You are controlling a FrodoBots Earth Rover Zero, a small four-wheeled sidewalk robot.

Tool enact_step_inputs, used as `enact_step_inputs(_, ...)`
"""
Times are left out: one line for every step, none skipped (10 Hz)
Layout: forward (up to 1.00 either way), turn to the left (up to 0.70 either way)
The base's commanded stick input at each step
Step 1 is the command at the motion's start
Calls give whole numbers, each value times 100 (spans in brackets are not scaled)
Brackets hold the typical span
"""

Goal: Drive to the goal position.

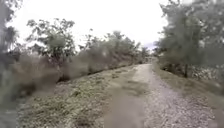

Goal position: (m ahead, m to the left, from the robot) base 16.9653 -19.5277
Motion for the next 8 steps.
enact_step_inputs(70, 0)
enact_step_inputs(70, 0)
enact_step_inputs(70, 0)
enact_step_inputs(70, 0)
enact_step_inputs(70, 0)
enact_step_inputs(70, 0)
enact_step_inputs(70, 0)
enact_step_inputs(70, 0)
